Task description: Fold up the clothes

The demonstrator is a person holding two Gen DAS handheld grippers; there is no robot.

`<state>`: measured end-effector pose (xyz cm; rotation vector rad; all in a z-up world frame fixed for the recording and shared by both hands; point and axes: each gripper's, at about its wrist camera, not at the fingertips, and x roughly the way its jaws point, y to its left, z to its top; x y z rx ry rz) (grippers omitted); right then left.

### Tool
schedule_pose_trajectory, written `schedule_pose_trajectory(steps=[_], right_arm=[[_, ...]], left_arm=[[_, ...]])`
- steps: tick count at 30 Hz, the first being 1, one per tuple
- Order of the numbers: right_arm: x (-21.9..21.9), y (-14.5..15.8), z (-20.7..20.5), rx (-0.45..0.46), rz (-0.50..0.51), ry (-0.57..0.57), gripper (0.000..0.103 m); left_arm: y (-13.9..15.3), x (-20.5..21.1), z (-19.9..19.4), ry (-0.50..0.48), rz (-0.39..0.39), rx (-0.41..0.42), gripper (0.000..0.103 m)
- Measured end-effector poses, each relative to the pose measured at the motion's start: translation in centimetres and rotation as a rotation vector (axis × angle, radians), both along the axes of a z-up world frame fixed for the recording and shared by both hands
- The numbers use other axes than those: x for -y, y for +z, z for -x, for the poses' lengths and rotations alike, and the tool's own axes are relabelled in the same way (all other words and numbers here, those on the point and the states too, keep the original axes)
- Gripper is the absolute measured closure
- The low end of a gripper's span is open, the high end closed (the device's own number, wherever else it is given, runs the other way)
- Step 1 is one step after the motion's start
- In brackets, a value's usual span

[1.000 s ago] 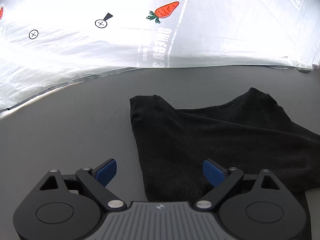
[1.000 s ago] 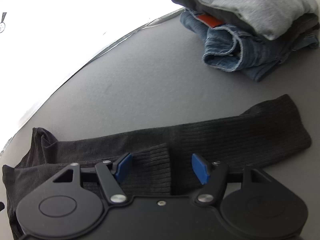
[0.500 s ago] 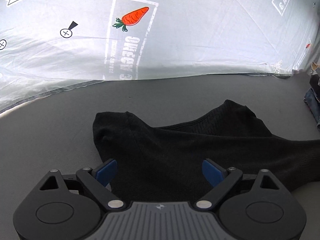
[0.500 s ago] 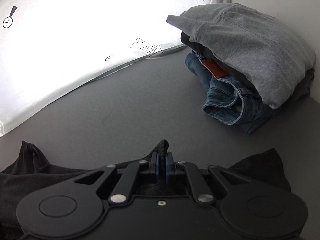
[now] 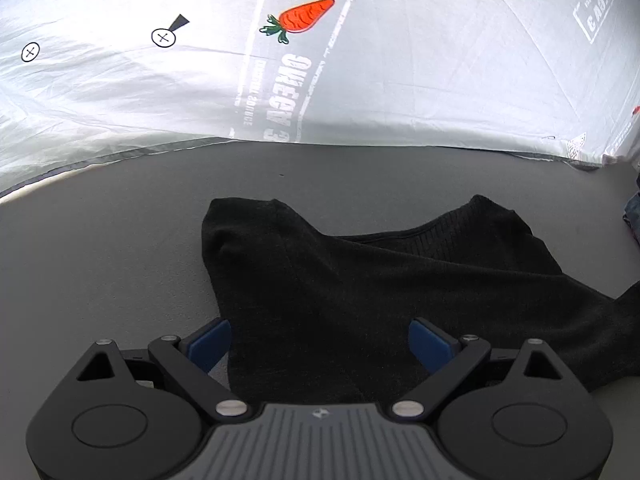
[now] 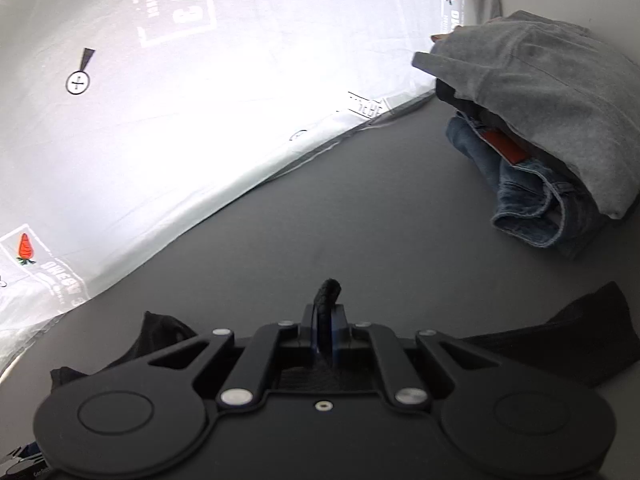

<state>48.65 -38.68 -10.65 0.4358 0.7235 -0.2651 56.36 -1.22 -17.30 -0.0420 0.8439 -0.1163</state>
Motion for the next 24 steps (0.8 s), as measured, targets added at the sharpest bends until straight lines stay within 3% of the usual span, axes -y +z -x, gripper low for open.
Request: schedule_pose_trajectory(steps=[4, 5, 9, 12, 14, 18, 24], right_arm=[[-5.5, 3.0, 0.0, 0.103, -0.068, 0.228, 0.096], [-8.0, 4.1, 0.4, 0.133, -0.066, 0.343, 0.096], [-16.4, 6.2, 3.9, 0.224, 0.028, 0.707, 0.096], [-21.0, 5.5, 7.2, 0.214, 0.059, 0.899, 0.096], [-23.9, 3.9, 10.1, 0.154, 0.081, 1.026, 0.096], [-27.7, 0.9, 15.1, 0.035, 0.132, 1.191, 0.096], [-29.3, -0.2, 19.3, 0.017, 0.227, 1.264, 0.096]], left_arm=[[2.9, -2.5, 4.3, 0.082, 0.027, 0.048, 0.007], [3.7, -3.2, 5.5, 0.103, 0.034, 0.060, 0.007], [6.7, -5.7, 10.4, 0.187, 0.056, 0.108, 0.007], [7.9, -7.0, 14.8, 0.237, 0.048, 0.124, 0.007], [8.4, -7.8, 17.7, 0.268, 0.046, 0.128, 0.007], [8.2, -9.1, 22.4, 0.318, 0.058, 0.113, 0.007], [7.4, -9.2, 26.6, 0.330, 0.052, 0.072, 0.007]])
